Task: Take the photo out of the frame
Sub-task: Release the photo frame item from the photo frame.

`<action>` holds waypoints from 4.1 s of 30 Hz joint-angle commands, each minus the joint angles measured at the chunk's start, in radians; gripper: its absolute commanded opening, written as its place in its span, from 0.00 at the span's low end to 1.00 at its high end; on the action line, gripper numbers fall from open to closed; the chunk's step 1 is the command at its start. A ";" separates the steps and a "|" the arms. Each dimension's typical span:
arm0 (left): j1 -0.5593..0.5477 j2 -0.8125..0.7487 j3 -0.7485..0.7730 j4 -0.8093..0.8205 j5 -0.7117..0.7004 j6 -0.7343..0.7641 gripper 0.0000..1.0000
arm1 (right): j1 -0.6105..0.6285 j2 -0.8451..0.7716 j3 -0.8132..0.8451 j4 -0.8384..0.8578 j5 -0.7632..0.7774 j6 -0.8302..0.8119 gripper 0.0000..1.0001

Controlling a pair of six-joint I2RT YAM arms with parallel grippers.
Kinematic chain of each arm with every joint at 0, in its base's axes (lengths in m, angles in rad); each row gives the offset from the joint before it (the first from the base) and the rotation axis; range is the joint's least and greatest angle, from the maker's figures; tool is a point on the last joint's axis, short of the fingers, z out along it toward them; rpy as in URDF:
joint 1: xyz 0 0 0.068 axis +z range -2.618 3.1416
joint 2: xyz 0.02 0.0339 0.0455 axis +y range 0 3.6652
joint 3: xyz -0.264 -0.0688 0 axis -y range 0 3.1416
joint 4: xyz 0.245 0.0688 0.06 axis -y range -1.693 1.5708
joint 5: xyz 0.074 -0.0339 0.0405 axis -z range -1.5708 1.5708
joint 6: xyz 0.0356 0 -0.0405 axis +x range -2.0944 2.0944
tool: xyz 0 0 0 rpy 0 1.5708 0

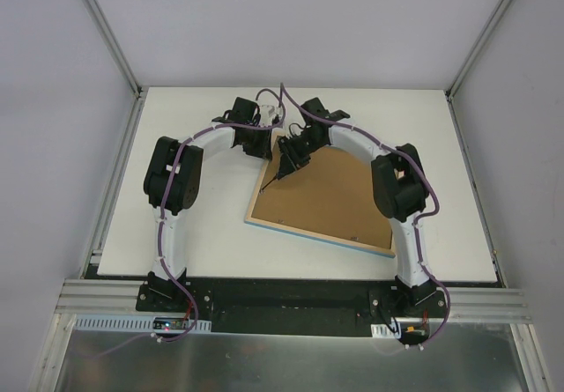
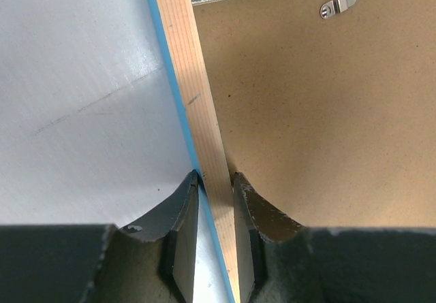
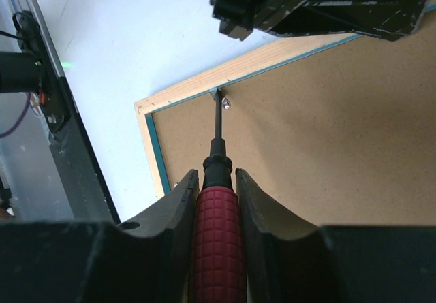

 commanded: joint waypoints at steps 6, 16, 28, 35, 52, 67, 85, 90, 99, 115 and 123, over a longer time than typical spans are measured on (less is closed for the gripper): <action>0.016 0.016 -0.028 -0.038 -0.064 0.012 0.00 | 0.089 -0.082 0.024 -0.104 0.003 -0.256 0.01; 0.017 0.016 -0.028 -0.038 -0.066 0.009 0.00 | 0.138 -0.105 0.029 -0.136 0.077 -0.382 0.01; 0.025 0.018 -0.029 -0.038 -0.035 0.007 0.00 | 0.150 -0.099 0.136 -0.203 0.140 -0.490 0.01; 0.030 0.015 -0.029 -0.038 -0.023 0.006 0.00 | 0.178 -0.099 0.158 -0.210 0.232 -0.569 0.01; 0.036 0.015 -0.029 -0.038 -0.009 0.001 0.00 | 0.293 -0.162 0.010 -0.139 0.486 -0.750 0.01; 0.039 0.015 -0.031 -0.038 -0.004 0.000 0.00 | 0.279 -0.157 0.029 -0.116 0.566 -0.711 0.01; 0.042 0.013 -0.032 -0.038 -0.001 -0.005 0.00 | 0.314 -0.134 0.066 -0.222 0.515 -0.723 0.01; 0.044 0.013 -0.031 -0.037 0.000 -0.005 0.00 | 0.257 -0.183 0.076 -0.085 0.560 -0.614 0.01; 0.044 0.013 -0.032 -0.037 0.000 -0.005 0.00 | 0.248 -0.123 0.102 -0.130 0.574 -0.631 0.01; 0.044 0.012 -0.034 -0.035 0.002 -0.006 0.00 | 0.320 -0.106 0.063 -0.183 0.556 -0.684 0.01; 0.047 0.010 -0.037 -0.031 -0.003 -0.011 0.00 | 0.337 -0.117 0.112 -0.392 0.480 -0.773 0.01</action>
